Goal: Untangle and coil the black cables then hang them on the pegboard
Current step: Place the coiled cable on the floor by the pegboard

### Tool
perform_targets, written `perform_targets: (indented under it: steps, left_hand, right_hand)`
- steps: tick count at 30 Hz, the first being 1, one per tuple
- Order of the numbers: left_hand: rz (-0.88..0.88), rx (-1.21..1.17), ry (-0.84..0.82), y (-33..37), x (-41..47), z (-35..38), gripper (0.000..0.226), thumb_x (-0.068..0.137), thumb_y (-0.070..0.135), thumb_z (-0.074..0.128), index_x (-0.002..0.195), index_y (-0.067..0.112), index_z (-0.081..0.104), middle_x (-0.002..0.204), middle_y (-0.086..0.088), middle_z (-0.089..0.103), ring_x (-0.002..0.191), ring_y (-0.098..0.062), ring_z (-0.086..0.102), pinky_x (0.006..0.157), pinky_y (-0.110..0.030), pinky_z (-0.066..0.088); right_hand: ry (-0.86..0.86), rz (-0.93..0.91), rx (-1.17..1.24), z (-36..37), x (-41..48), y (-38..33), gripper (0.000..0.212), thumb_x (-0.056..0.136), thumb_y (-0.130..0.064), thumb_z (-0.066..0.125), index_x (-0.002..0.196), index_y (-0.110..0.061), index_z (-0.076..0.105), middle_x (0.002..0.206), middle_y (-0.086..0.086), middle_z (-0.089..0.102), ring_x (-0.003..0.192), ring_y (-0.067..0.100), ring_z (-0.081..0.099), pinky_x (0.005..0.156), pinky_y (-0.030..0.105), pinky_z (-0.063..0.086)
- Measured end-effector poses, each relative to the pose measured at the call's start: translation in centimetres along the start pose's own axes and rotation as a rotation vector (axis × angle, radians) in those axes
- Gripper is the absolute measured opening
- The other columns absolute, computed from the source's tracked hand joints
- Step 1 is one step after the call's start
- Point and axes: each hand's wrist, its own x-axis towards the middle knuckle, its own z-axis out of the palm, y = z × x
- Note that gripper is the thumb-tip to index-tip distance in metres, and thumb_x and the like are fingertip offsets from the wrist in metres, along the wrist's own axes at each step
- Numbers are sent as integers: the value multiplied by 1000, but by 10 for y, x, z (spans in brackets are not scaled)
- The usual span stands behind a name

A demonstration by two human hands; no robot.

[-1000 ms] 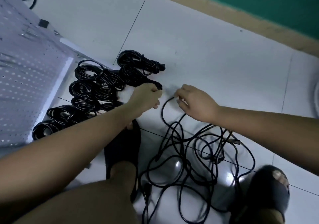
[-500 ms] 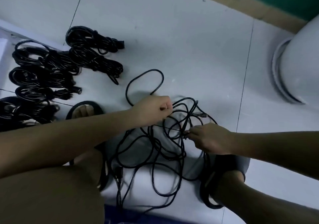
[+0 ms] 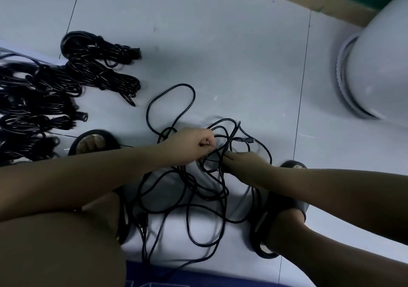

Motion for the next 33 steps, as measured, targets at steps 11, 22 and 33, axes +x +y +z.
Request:
perform_targets:
  steps: [11,22,33]
  left_hand:
    - [26,-36,29,-3,2,4,9,104,23,65,100,30,69,83,7,74,75,-4,72,82,-46,63]
    - [-8,-100,24,-4,3,1,12,104,20,63,103,30,70,87,6,77,80,-6,73,85,-42,63]
    - [134,-81,140,58,-7,-46,28,91,30,83,112,37,67,102,15,71,92,-2,68,74,-15,48]
  right_hand:
    - [295,184,15,-52,-29,49,13,99,-20,55,107,-10,61,102,10,58,74,36,64,49,40,48]
    - [19,373,44,-29,-5,69,25,107,-30,64,127,-16,64,119,7,56,107,34,62,71,42,53]
    - [-33,259,327,-184,-51,45,8,101,-30,69,98,-22,67,92,-11,61,82,10,60,79,36,51]
